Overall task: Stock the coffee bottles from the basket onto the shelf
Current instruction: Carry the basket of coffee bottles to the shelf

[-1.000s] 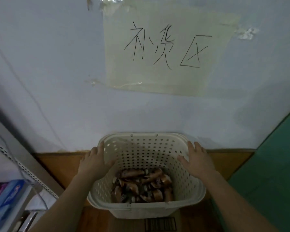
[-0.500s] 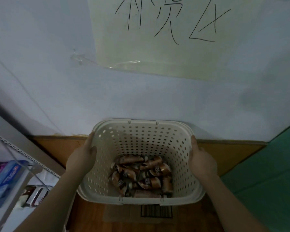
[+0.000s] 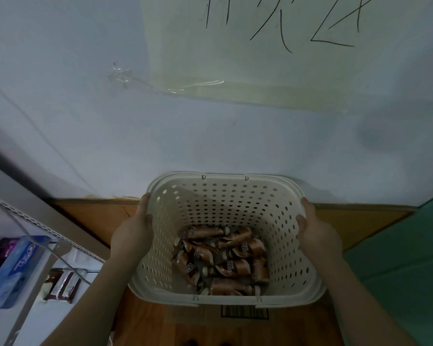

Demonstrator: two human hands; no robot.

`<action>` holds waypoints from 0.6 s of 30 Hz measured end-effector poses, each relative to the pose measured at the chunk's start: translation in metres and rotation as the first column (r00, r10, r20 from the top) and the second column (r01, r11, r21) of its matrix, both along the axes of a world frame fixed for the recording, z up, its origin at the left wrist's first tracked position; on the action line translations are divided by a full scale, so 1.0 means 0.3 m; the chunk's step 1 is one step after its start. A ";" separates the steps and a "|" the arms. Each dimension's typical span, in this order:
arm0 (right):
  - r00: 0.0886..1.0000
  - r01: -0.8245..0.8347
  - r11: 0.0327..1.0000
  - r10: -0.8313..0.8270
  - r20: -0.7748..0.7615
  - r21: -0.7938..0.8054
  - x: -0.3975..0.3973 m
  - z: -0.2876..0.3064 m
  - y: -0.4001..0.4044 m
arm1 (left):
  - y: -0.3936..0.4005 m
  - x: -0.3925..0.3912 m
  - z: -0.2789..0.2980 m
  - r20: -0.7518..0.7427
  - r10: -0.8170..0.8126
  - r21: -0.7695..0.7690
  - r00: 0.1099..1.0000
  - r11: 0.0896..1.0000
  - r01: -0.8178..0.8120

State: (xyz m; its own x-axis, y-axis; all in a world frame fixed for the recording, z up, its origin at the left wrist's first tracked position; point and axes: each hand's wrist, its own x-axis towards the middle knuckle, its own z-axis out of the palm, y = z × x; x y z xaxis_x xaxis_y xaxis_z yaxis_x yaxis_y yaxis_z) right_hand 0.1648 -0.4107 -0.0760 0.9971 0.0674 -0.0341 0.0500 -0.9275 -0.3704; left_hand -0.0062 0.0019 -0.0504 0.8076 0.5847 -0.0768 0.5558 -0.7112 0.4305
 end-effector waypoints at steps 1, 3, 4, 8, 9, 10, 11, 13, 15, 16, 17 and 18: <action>1.000 -0.006 1.000 0.006 -0.003 0.006 0.000 0.004 -0.004 | 0.004 0.001 0.004 -0.001 -0.004 -0.012 1.000 1.000 0.004; 1.000 -0.015 1.000 0.015 -0.027 0.012 -0.001 0.019 -0.019 | 0.015 0.006 0.021 -0.013 -0.026 -0.037 1.000 0.999 0.026; 0.999 -0.012 1.000 0.013 -0.036 0.018 -0.002 0.029 -0.029 | 0.017 0.011 0.034 -0.015 -0.040 -0.045 0.999 0.998 0.039; 0.999 0.031 0.998 -0.028 -0.044 0.061 -0.033 0.066 -0.082 | 0.001 0.054 0.088 0.016 -0.089 -0.062 0.996 0.994 0.090; 0.998 0.048 0.995 -0.044 -0.046 0.084 -0.044 0.072 -0.100 | -0.008 0.066 0.099 0.028 -0.103 -0.071 0.994 0.992 0.105; 0.997 0.066 0.991 -0.062 -0.042 0.112 -0.055 0.076 -0.119 | -0.018 0.075 0.108 0.042 -0.120 -0.077 0.992 0.989 0.123; 0.996 0.082 0.987 -0.078 -0.033 0.136 -0.063 0.079 -0.141 | -0.029 0.085 0.116 0.054 -0.139 -0.081 0.989 0.986 0.143; 0.995 0.103 0.981 -0.104 -0.006 0.166 -0.083 0.087 -0.184 | -0.051 0.107 0.129 0.073 -0.174 -0.091 0.982 0.979 0.180; 0.991 0.118 0.977 -0.126 0.033 0.179 -0.108 0.098 -0.228 | -0.086 0.131 0.139 0.102 -0.197 -0.091 0.975 0.974 0.206; 0.989 0.130 0.974 -0.141 0.048 0.187 -0.121 0.106 -0.249 | -0.106 0.142 0.144 0.115 -0.205 -0.088 0.972 0.972 0.216; 0.986 0.145 0.970 -0.159 0.057 0.195 -0.136 0.119 -0.270 | -0.128 0.155 0.150 0.127 -0.213 -0.083 0.969 0.971 0.224; 0.982 0.164 0.967 -0.180 0.065 0.196 -0.150 0.133 -0.293 | -0.149 0.169 0.155 0.138 -0.226 -0.075 0.964 0.968 0.238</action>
